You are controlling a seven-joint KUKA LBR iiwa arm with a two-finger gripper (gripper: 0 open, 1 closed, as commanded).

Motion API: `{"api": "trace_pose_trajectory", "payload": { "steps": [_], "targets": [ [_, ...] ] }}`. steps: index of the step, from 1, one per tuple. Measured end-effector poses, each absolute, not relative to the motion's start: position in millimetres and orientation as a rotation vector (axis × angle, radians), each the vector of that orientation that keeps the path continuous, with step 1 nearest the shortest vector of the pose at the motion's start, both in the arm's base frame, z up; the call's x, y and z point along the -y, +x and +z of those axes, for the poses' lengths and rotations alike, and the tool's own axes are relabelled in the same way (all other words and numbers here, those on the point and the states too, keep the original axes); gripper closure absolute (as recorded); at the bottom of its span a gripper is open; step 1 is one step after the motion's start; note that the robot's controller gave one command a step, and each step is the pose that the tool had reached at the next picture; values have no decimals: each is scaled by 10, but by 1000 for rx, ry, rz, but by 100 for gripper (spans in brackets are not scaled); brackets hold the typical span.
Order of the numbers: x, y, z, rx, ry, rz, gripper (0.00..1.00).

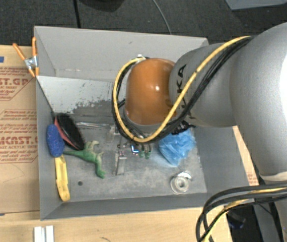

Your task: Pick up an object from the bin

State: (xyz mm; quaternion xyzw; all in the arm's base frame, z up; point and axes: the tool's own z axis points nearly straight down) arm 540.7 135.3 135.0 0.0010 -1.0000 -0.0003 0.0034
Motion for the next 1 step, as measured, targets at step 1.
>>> {"api": "trace_pose_trajectory", "payload": {
  "steps": [1],
  "targets": [
    [-1349, 5425, 1396, 3142, 1, -2, 0]
  ]
}}
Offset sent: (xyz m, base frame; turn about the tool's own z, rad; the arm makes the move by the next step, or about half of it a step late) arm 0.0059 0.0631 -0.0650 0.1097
